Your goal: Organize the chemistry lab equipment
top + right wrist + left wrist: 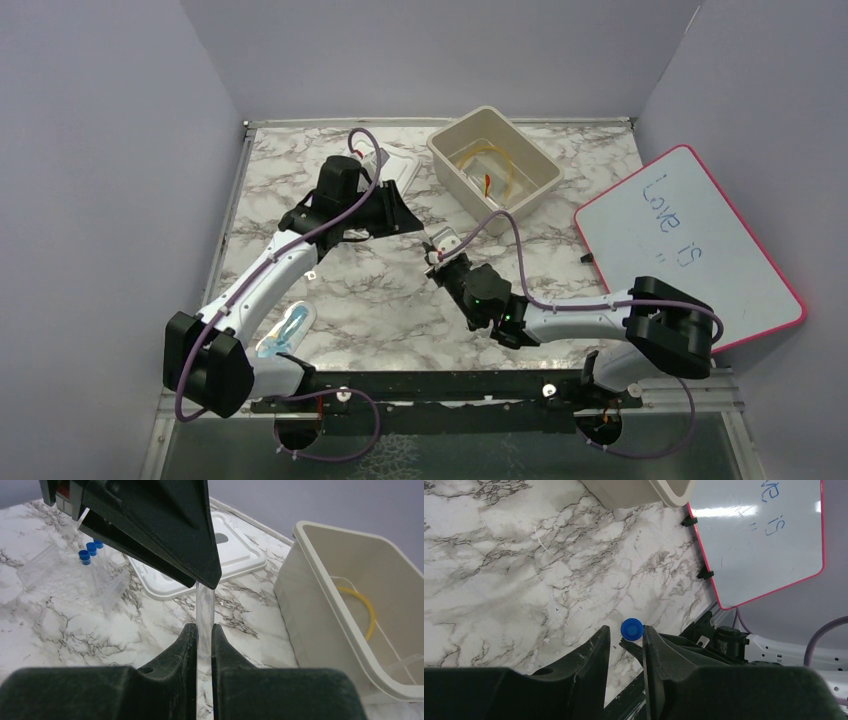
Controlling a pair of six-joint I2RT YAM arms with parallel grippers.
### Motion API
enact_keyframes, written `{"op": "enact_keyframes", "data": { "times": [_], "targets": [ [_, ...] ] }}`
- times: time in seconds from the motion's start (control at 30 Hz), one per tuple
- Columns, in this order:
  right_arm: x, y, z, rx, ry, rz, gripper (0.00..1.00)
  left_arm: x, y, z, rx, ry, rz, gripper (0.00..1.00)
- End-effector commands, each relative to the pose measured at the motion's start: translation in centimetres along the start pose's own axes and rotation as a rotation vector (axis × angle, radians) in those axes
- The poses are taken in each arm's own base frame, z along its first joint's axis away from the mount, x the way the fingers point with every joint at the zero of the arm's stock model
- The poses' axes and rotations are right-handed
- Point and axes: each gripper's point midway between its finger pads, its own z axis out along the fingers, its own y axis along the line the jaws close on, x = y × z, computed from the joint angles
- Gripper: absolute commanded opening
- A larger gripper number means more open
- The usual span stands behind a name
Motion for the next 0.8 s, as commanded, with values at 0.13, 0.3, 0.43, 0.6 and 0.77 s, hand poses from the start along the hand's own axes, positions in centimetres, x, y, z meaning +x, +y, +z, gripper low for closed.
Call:
{"op": "enact_keyframes", "data": {
  "times": [0.13, 0.3, 0.43, 0.6, 0.77],
  "targets": [
    [-1.9, 1.0, 0.1, -0.056, -0.09, -0.019, 0.04, -1.0, -1.2, -1.2, 0.053, -0.023, 0.027, 0.33],
    [-1.7, 1.6, 0.1, -0.089, -0.094, -0.032, 0.05, -0.8, -1.6, -1.2, 0.081, -0.011, 0.017, 0.31],
    [-1.6, 1.7, 0.2, -0.089, -0.089, -0.035, 0.06, -0.6, -1.6, -1.3, 0.087, -0.011, 0.019, 0.16],
    [-1.5, 1.5, -0.3, -0.088, -0.091, 0.015, 0.31, -1.0, -0.9, -1.6, 0.047, -0.043, 0.021, 0.0],
    [-1.7, 1.4, -0.5, -0.084, -0.077, 0.06, 0.55, -2.1, 1.2, -2.5, -0.093, -0.12, 0.049, 0.0]
  ]
}}
